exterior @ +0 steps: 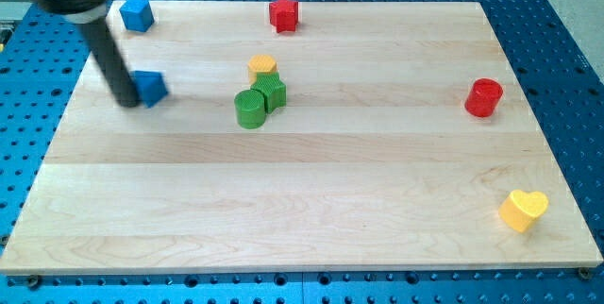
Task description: Keep the blue triangle parallel right of the red star
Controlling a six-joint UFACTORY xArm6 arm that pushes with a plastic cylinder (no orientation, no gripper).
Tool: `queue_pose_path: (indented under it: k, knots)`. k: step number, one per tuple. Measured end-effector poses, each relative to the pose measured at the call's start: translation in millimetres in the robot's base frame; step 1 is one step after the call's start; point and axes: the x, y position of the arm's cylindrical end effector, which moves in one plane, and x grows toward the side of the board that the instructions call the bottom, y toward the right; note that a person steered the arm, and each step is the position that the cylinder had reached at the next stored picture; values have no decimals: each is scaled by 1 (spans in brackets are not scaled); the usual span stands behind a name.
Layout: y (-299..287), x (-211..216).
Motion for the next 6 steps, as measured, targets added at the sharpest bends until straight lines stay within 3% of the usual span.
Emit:
queue_pose_path:
  k: [1, 2, 5, 6]
  knots:
    - [41, -7]
    - [65, -45]
    - [241, -72]
    - [260, -105]
